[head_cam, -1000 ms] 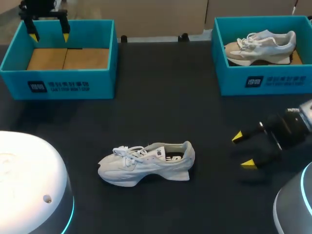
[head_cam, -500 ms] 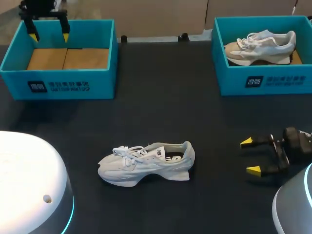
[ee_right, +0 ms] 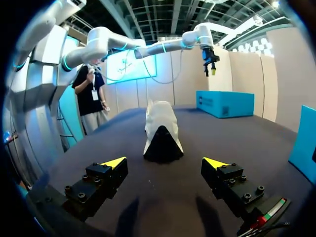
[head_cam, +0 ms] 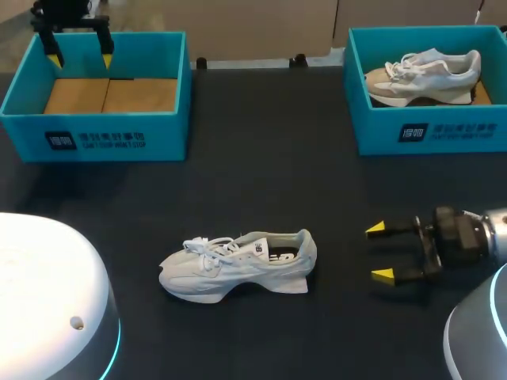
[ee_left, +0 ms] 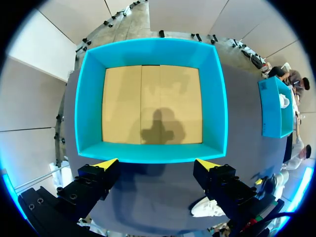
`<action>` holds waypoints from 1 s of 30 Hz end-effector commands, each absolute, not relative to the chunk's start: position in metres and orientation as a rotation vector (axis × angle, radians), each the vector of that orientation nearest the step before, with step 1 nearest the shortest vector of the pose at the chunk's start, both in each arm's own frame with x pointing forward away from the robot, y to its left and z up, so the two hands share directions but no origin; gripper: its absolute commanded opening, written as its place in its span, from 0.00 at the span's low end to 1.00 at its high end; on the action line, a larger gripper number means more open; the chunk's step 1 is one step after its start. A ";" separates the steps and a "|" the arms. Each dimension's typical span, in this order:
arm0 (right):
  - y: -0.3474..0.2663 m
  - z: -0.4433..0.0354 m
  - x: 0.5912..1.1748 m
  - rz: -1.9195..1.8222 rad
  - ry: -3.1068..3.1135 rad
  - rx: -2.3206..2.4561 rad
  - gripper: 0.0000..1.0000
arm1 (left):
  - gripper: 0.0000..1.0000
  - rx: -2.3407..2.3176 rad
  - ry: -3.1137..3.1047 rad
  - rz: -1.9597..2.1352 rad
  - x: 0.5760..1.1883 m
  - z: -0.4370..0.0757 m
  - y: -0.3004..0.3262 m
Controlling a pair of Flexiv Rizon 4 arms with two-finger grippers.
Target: Take the shoe out of the shoebox, open the shoe tongue, remove and reinsert the insole, then place the shoe into the shoebox
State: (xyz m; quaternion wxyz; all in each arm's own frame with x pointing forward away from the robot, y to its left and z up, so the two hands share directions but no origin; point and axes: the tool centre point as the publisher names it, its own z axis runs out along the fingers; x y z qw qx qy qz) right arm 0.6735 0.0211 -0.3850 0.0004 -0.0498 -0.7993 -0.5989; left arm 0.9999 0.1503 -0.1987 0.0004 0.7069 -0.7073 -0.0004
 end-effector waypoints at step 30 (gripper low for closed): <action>0.101 -0.392 0.672 -1.858 -2.578 -0.108 1.00 | 1.00 2.220 -2.221 -0.001 1.000 -0.199 0.150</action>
